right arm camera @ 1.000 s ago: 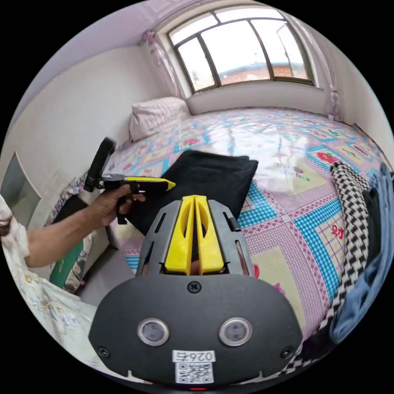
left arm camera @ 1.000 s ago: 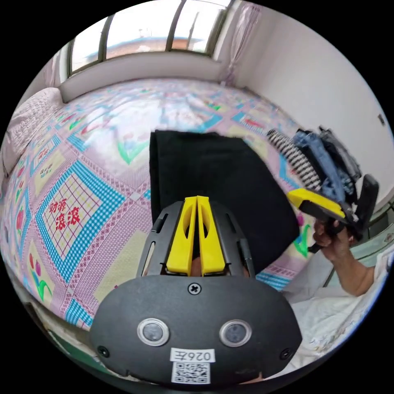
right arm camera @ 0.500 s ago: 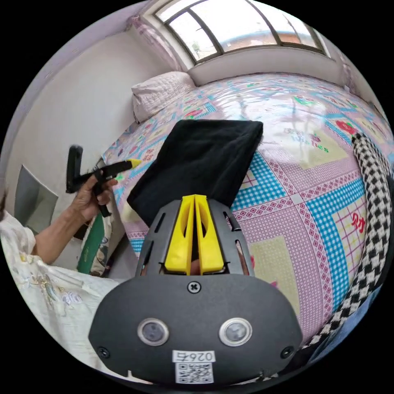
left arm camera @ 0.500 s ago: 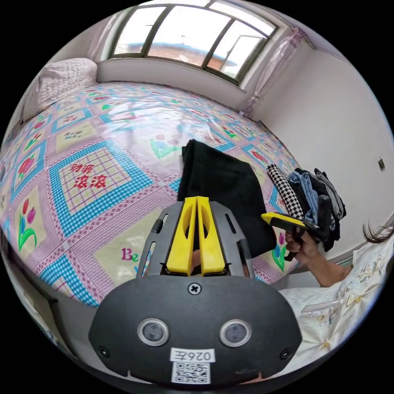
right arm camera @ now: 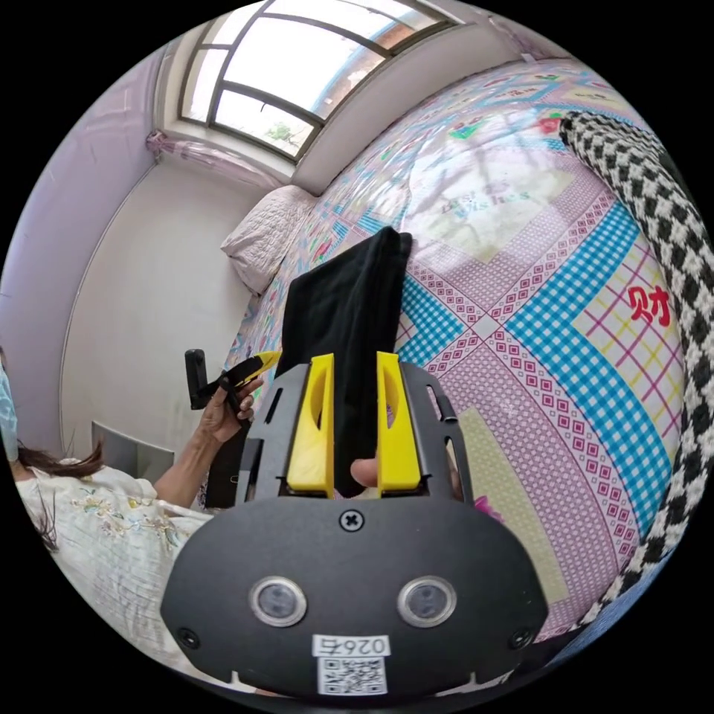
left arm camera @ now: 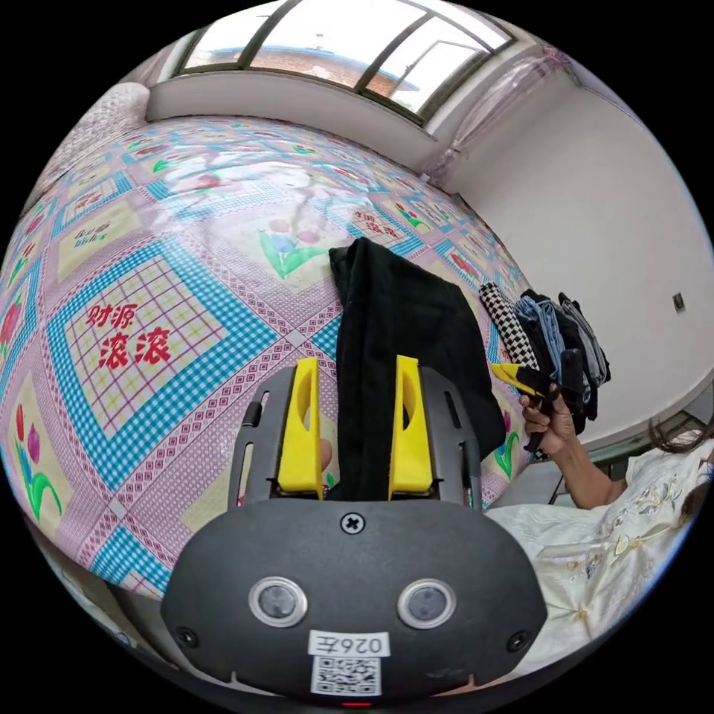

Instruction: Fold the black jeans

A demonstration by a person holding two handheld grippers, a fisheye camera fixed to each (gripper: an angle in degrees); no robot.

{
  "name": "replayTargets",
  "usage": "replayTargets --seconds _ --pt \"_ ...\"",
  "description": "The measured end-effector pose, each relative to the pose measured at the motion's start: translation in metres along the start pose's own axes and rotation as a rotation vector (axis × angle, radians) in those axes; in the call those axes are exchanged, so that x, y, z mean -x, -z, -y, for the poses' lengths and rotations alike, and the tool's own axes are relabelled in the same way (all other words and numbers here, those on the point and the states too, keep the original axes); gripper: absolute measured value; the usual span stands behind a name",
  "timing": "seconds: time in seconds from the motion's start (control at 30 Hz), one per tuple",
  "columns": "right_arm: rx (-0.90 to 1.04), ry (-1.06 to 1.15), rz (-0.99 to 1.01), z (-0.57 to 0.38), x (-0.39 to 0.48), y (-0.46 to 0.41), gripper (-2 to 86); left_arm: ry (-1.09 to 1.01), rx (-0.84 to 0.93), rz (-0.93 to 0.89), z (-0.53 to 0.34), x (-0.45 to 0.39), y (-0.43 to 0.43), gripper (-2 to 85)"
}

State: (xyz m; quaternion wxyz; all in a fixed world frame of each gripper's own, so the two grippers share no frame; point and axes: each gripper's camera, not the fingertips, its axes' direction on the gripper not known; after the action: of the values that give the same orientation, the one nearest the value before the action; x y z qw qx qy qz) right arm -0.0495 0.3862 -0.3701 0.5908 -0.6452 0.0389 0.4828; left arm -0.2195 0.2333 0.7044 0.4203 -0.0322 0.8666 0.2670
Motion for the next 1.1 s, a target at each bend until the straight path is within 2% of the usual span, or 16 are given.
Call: replayTargets --seconds 0.2,0.37,0.47,0.6,0.8,1.1 --pt "-0.012 -0.088 0.027 0.008 -0.022 -0.003 7.5 -0.038 0.157 -0.101 0.024 0.008 0.008 18.4" --pt "0.006 -0.142 0.063 0.015 -0.040 -0.012 8.5 -0.076 0.191 -0.126 0.038 0.003 0.030 17.4" --pt "0.012 -0.156 0.083 0.020 -0.050 -0.012 7.7 -0.086 0.245 -0.209 0.049 -0.001 0.031 15.0" --pt "0.032 -0.158 0.108 0.023 -0.059 -0.005 8.7 -0.075 0.283 -0.191 0.058 -0.010 0.041 13.0" --pt "-0.014 -0.145 0.056 0.021 -0.067 0.020 10.5 -0.060 0.247 -0.207 0.047 -0.034 0.058 13.3" --pt "0.127 -0.012 0.028 0.040 -0.060 -0.005 6.1 -0.085 0.303 -0.139 0.046 -0.092 0.053 11.4"
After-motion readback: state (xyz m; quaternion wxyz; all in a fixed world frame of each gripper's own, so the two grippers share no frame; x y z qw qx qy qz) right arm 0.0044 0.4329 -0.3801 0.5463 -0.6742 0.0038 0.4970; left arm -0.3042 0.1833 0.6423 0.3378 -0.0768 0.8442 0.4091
